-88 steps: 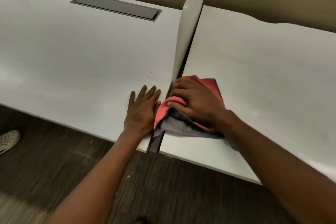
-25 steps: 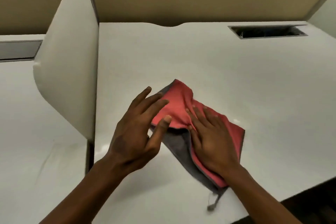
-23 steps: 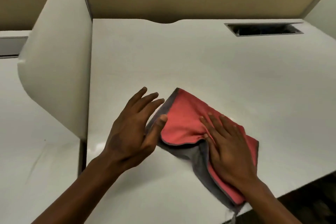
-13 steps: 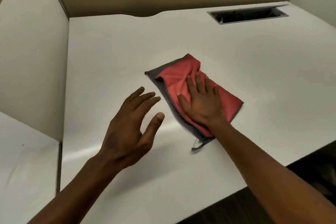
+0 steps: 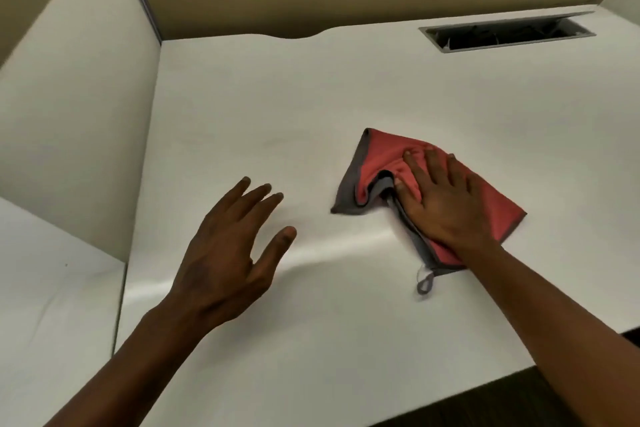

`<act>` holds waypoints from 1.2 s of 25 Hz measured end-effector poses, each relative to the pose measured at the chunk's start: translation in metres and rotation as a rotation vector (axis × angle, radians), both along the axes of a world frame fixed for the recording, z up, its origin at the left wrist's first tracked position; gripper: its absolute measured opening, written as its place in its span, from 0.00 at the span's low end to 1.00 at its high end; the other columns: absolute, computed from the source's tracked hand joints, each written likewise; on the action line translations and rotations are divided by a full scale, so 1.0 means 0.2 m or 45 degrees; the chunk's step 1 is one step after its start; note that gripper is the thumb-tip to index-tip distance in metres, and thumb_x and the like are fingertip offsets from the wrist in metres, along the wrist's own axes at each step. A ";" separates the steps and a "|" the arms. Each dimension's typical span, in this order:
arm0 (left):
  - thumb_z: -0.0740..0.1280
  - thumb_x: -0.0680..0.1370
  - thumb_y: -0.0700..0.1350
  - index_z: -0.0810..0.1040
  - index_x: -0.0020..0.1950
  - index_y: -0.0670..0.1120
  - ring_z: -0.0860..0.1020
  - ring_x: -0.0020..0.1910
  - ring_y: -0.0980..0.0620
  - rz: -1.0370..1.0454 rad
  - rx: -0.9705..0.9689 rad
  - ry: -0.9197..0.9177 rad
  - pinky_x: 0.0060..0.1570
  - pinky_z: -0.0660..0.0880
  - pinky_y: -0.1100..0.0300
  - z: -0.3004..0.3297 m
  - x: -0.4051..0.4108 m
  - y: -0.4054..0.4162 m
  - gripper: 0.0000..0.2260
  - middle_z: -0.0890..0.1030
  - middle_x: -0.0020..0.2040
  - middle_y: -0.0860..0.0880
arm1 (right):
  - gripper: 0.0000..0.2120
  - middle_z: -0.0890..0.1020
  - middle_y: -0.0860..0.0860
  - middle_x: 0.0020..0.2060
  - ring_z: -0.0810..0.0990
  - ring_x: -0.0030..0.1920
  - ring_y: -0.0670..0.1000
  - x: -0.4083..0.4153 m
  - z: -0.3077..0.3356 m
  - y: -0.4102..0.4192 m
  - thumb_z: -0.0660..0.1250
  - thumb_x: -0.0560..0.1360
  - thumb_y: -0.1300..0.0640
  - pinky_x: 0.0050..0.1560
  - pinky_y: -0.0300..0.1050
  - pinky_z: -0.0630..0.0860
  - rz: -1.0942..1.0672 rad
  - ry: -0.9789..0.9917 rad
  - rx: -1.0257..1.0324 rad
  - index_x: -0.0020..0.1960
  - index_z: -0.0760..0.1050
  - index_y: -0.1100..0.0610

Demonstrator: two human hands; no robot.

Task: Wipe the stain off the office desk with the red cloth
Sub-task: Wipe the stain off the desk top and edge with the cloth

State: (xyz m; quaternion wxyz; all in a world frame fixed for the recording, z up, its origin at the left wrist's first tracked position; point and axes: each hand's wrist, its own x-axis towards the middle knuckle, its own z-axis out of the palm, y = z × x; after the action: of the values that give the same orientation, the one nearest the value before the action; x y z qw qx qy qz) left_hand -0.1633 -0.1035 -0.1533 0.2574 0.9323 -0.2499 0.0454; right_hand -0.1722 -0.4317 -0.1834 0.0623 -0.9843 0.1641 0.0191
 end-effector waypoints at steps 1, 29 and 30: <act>0.57 0.80 0.65 0.70 0.76 0.54 0.53 0.81 0.59 0.065 0.032 -0.031 0.75 0.61 0.55 0.00 0.01 0.07 0.27 0.69 0.77 0.56 | 0.35 0.48 0.51 0.85 0.46 0.84 0.61 0.10 -0.01 0.07 0.39 0.80 0.30 0.81 0.65 0.48 0.005 0.011 0.039 0.85 0.44 0.41; 0.54 0.84 0.58 0.75 0.70 0.44 0.63 0.78 0.38 0.184 0.713 -0.456 0.71 0.67 0.38 0.08 0.40 0.54 0.24 0.74 0.73 0.41 | 0.32 0.44 0.44 0.85 0.42 0.85 0.55 0.62 -0.02 1.15 0.35 0.79 0.28 0.82 0.61 0.41 0.638 -0.023 0.088 0.82 0.42 0.31; 0.55 0.84 0.57 0.74 0.71 0.44 0.64 0.78 0.39 0.187 0.702 -0.451 0.72 0.67 0.39 0.08 0.40 0.53 0.24 0.74 0.73 0.41 | 0.32 0.44 0.46 0.85 0.42 0.85 0.57 0.75 0.00 1.21 0.38 0.80 0.29 0.82 0.63 0.41 0.626 0.004 0.089 0.82 0.42 0.33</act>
State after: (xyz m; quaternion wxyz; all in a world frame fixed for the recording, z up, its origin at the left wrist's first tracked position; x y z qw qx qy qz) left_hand -0.0840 0.0027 -0.1366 -0.0558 0.9600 -0.2258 0.1556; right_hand -0.0220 -0.1892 -0.1835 0.0896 -0.9918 -0.0811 0.0409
